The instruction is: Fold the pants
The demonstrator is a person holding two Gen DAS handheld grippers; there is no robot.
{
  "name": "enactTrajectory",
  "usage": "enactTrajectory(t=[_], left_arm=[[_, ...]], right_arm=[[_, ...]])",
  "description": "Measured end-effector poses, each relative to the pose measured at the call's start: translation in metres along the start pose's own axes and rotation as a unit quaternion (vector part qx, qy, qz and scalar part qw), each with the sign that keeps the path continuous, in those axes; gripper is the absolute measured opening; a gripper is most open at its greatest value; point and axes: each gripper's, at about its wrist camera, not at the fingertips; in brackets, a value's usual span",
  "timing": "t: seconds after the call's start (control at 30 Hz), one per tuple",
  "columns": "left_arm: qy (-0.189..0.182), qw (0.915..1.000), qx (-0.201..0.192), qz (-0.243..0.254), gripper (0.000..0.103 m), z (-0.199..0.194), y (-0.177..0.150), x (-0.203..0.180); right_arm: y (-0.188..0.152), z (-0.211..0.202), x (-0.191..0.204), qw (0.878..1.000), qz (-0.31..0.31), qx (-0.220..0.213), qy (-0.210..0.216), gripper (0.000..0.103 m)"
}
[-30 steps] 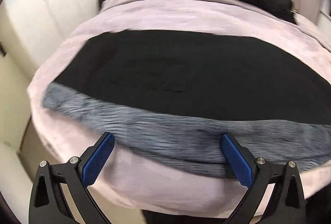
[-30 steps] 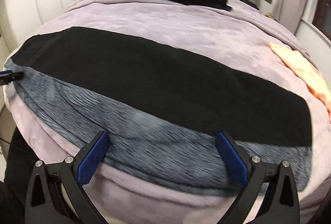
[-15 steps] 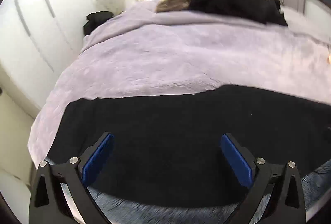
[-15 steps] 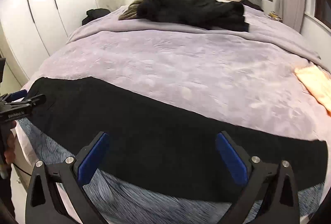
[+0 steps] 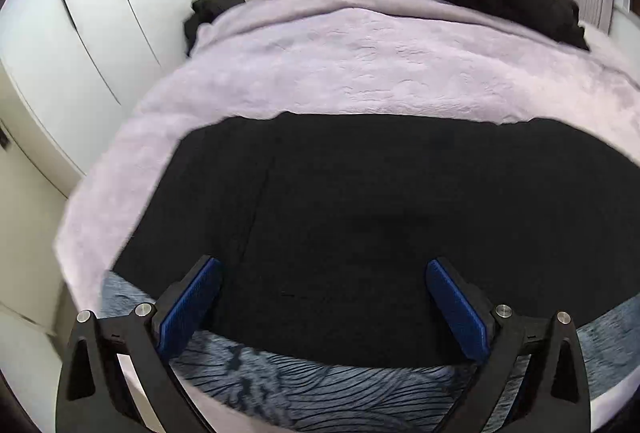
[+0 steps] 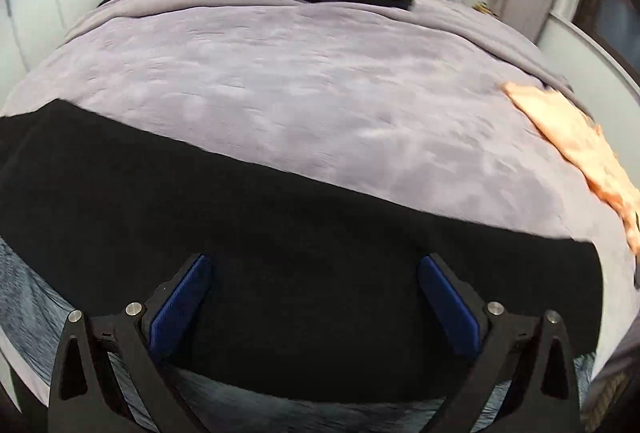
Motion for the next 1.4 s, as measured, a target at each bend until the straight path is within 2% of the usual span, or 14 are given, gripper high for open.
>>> enactTrajectory(t=[0.03,0.2,0.37,0.53,0.57,0.63,0.7,0.77,0.8,1.0,1.13,1.2,1.33,1.4], left_arm=[[0.015,0.9999,-0.006,0.006,0.103,0.000,-0.006,-0.001],[-0.007,0.9986,0.018,-0.050,0.103,-0.009,-0.004,0.004],[-0.085,0.9963,-0.008,-0.003,0.103,-0.050,-0.007,-0.067],[-0.137,0.9858,0.006,0.096,0.103,-0.060,-0.006,-0.175],[-0.132,0.9856,0.022,0.104,0.103,-0.053,-0.003,-0.198],[-0.083,0.9922,0.004,0.093,0.103,-0.053,0.004,-0.224],[-0.098,0.9900,0.013,0.102,0.103,-0.057,0.014,-0.242],[-0.182,0.9743,0.042,0.126,0.103,-0.065,0.020,-0.267],[-0.196,0.9704,0.042,0.135,0.103,-0.070,0.019,-0.277],[-0.207,0.9554,0.046,0.205,0.103,-0.089,0.003,-0.352],[-0.202,0.9581,0.045,0.198,0.103,-0.084,0.003,-0.359],[-0.211,0.9573,0.050,0.191,0.103,-0.084,0.001,-0.357],[-0.204,0.9602,0.041,0.186,0.103,-0.082,-0.001,-0.357],[-0.200,0.9619,0.041,0.182,0.103,-0.082,-0.004,-0.359]], right_arm=[[-0.007,-0.002,-0.016,1.000,0.013,0.001,-0.012,0.103],[-0.040,-0.016,-0.065,0.997,0.055,-0.002,-0.046,0.103],[-0.063,-0.043,-0.079,0.995,0.045,-0.040,-0.078,0.103],[-0.077,-0.048,-0.114,0.994,0.098,-0.038,-0.043,0.103],[-0.079,-0.046,-0.122,0.993,0.110,-0.032,-0.039,0.103],[-0.086,-0.041,-0.137,0.990,0.135,-0.024,-0.023,0.103],[-0.094,-0.037,-0.146,0.988,0.155,-0.018,-0.003,0.103],[-0.099,-0.032,-0.156,0.985,0.169,-0.014,0.028,0.103],[-0.102,-0.030,-0.160,0.984,0.173,-0.015,0.047,0.103],[-0.130,-0.024,-0.177,0.971,0.173,-0.031,0.162,0.103],[-0.138,-0.028,-0.177,0.974,0.139,-0.068,0.167,0.093],[-0.137,-0.031,-0.181,0.972,0.139,-0.084,0.172,0.078],[-0.124,-0.033,-0.189,0.969,0.120,-0.116,0.183,0.078],[-0.112,-0.023,-0.191,0.970,0.108,-0.102,0.195,0.080]])
Point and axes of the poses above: each gripper's, at about its wrist camera, not at the fingertips, and z roughly the way its jaws point, x to its left, y to its top, and after that the axes turned 12 degrees about x, right-handed
